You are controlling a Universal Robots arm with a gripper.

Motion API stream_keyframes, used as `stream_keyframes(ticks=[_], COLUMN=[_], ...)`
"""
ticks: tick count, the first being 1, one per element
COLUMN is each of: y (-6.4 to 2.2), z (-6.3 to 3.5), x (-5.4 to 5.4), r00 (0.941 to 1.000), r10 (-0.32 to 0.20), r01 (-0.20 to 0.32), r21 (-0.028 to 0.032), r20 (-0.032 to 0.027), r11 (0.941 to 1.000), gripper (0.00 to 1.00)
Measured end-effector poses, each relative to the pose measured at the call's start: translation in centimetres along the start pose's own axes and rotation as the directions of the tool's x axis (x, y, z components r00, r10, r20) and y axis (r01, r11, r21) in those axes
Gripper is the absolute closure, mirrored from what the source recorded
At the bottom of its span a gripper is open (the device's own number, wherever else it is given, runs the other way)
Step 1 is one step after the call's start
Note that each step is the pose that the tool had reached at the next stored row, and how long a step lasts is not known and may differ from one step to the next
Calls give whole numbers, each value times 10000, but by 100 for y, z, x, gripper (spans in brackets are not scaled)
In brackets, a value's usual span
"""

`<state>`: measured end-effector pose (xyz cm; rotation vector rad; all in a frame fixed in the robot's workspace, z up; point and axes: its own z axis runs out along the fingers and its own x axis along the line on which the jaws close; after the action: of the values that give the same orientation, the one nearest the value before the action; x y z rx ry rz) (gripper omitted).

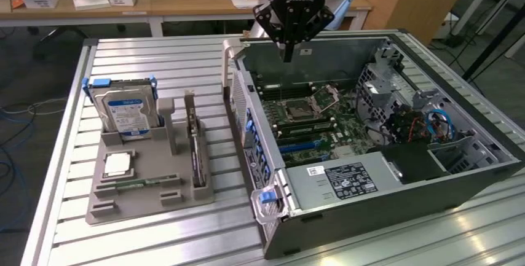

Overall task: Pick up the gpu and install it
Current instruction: 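Reach for the gpu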

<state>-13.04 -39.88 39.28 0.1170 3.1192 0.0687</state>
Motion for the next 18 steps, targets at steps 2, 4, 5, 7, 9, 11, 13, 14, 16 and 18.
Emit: stream_keyframes(ticks=[2,4,5,7,9,11,13,14,16,18], y=[-1,-2,-3,-5,-6,-7,-9,-9,-11,-12], z=[0,0,1,1,1,2,2,3,3,4], x=[14,31,40,58,77,95,114,122,140,159], r00=[10000,10000,10000,10000,10000,10000,10000,10000,10000,10000], r10=[1,0,0,0,0,0,1,1,0,1], r01=[-1,0,0,0,0,0,-1,-1,0,-1], r21=[0,0,0,0,0,0,0,0,0,0], r20=[0,-1,0,0,0,1,0,0,-1,0], r11=[10000,10000,10000,10000,10000,10000,10000,10000,10000,10000], gripper=[89,89,89,89,89,89,89,89,89,89])
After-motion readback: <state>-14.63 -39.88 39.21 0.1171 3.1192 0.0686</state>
